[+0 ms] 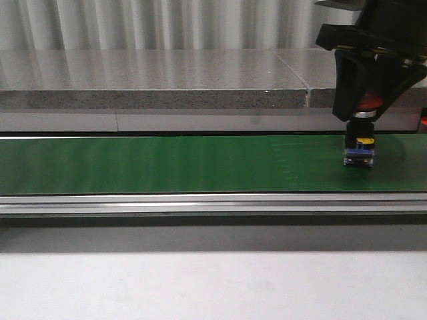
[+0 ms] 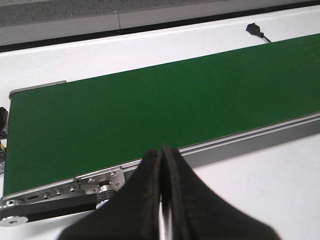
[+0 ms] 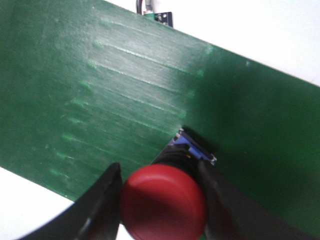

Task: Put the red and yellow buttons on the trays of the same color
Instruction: 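Move the right gripper down onto the red button and grasp it, then carry the red button into the red tray and release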

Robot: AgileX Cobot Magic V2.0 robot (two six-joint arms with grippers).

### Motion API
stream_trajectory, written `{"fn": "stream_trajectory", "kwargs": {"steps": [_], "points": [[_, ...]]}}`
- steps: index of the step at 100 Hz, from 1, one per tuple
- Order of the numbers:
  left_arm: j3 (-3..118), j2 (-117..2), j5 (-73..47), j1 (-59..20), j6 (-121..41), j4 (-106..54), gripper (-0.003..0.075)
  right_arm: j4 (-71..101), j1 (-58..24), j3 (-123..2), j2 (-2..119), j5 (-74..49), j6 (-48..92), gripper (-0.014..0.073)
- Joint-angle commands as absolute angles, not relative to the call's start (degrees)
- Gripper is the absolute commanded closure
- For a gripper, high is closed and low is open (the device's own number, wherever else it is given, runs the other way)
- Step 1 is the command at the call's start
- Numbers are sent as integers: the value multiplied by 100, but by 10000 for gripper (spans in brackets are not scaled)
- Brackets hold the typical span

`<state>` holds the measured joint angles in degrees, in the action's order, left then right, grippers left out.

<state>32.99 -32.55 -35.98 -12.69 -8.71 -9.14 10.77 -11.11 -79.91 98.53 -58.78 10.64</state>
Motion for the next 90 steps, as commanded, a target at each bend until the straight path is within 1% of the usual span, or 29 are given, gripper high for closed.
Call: {"fn": "stream_trajectory", "kwargs": {"steps": [1, 13, 25, 40, 63, 77, 90], "points": [[3455, -3256, -3236, -1299, -858, -1032, 741, 1088, -1118, -8187, 9596, -5763, 1150, 441], [3455, -3256, -3236, -1299, -858, -1032, 741, 1088, -1019, -8187, 9434, -5703, 1054, 442], [3455, -3256, -3236, -1299, -858, -1032, 741, 1088, -688, -8187, 9173, -5683, 815, 442], [3455, -3256, -3236, -1299, -858, -1032, 741, 1088, 60, -8181, 8927, -5662, 640, 442], [3455, -3256, -3236, -1299, -858, -1032, 741, 1088, 1332, -8181, 8877, -5683, 363, 442], [3455, -3256, -3236, -1299, -858, -1032, 741, 1088, 1925, -8181, 8877, -5543, 149, 442], [3455, -3256, -3236, -1299, -858, -1032, 741, 1088, 2307, -8170, 8896, -5340, -126, 442]]}}
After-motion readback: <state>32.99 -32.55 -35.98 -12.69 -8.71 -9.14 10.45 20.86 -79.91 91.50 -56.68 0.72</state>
